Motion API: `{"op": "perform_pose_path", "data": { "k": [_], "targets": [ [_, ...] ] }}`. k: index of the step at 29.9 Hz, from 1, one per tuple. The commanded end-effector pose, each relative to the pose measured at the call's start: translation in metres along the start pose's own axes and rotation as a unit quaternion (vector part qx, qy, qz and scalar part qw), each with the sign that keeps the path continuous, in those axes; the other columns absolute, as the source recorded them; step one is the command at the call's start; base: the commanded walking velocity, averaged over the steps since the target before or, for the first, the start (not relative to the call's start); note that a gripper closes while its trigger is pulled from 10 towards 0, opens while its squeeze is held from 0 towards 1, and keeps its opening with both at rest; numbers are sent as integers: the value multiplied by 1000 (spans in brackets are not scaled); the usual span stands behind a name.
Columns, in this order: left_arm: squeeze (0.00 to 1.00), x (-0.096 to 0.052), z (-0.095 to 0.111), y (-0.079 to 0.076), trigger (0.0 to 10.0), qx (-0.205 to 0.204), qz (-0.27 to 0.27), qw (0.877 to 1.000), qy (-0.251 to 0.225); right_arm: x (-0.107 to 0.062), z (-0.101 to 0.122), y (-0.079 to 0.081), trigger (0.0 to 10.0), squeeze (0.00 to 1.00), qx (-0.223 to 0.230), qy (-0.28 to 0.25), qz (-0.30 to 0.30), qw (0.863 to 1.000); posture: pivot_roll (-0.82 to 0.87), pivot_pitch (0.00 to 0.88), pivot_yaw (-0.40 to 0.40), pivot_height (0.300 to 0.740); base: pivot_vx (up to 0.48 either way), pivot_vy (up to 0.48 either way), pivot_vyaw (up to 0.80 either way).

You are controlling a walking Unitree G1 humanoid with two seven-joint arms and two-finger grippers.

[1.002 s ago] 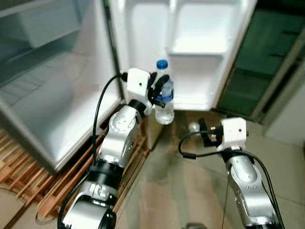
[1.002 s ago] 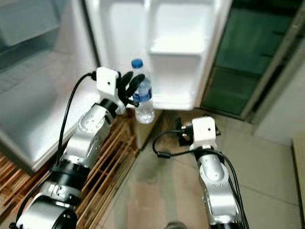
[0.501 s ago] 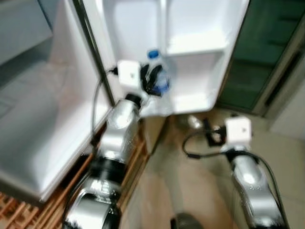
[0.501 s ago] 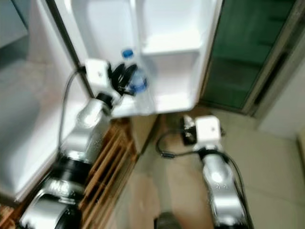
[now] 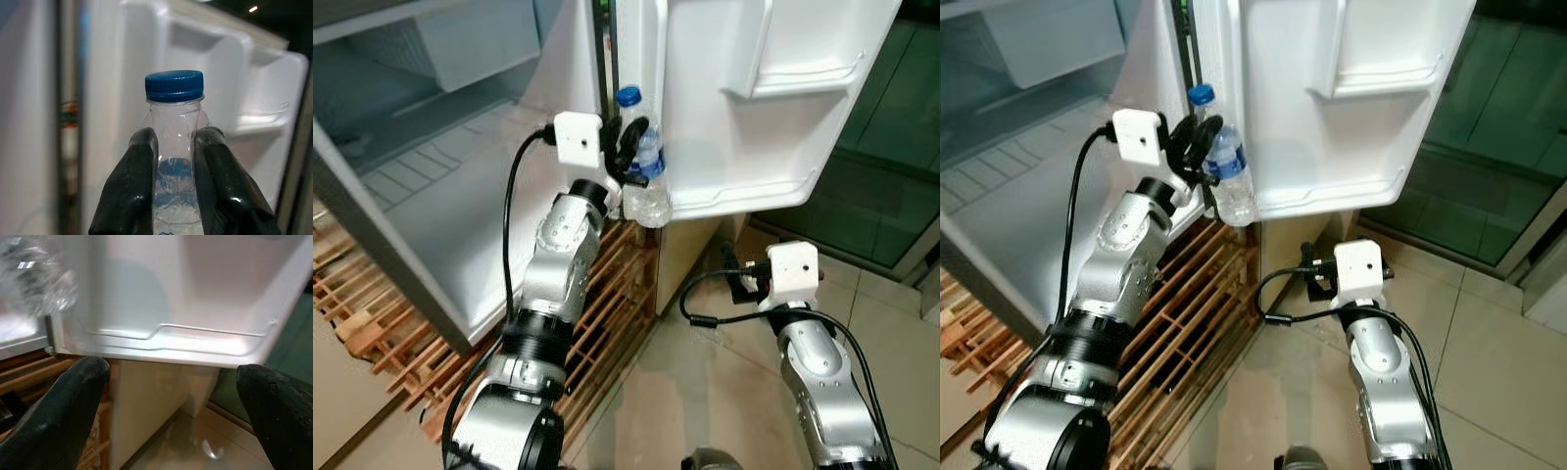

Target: Restocking fridge

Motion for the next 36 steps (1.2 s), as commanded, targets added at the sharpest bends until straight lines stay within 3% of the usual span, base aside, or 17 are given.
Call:
{"op": "perform_pose_path", "data": {
  "k": [1, 9, 13, 19, 23, 29, 36],
  "targets": [
    [0, 9, 15, -9, 10000, 6, -16, 999, -30, 1, 4, 2, 10000, 0, 3, -6, 1, 1000, -280, 0, 76, 716, 0, 0, 0],
    [0, 17, 26, -25, 10000, 35, -31, 997, -64, 0, 2, 4, 10000, 0, 6, -5, -1, 1000, -284, 0, 79, 716, 0, 0, 0],
    [0, 27, 32, -25, 10000, 74, -8, 994, -81, -5, 0, 7, 10000, 0, 7, -2, 0, 1000, -296, 6, 85, 716, 0, 0, 0],
    [0, 36, 36, -29, 10000, 90, -3, 991, -94, -13, -1, 10, 10000, 0, 7, -1, 0, 1000, -316, 38, 101, 716, 0, 0, 0],
    [0, 43, 40, -39, 10000, 113, -13, 987, -115, -27, -1, 14, 10000, 0, 3, -1, -5, 1000, -368, 111, 136, 716, 0, 0, 0],
    [0, 40, 42, -48, 10000, 153, -26, 977, -149, -51, 4, 19, 10000, 0, 4, -3, -18, 1000, -430, 196, 179, 716, 0, 0, 0],
    [0, 39, 33, -48, 10000, 154, -3, 979, -135, -66, 10, 7, 10000, 0, 0, -4, -55, 999, -468, 251, 201, 716, 0, 0, 0]
  ]
}}
Point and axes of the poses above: a point about 5 cm out from each wrist's last joint towards the gripper, its own x axis pointing out of the wrist towards the gripper, its own z axis along the axis of the wrist's last joint, y = z × x, the point moved 1 cm from there along x, pointing out of the wrist towards the gripper, and after that the axes turned 11 degrees about x, right-handed, at the moved point
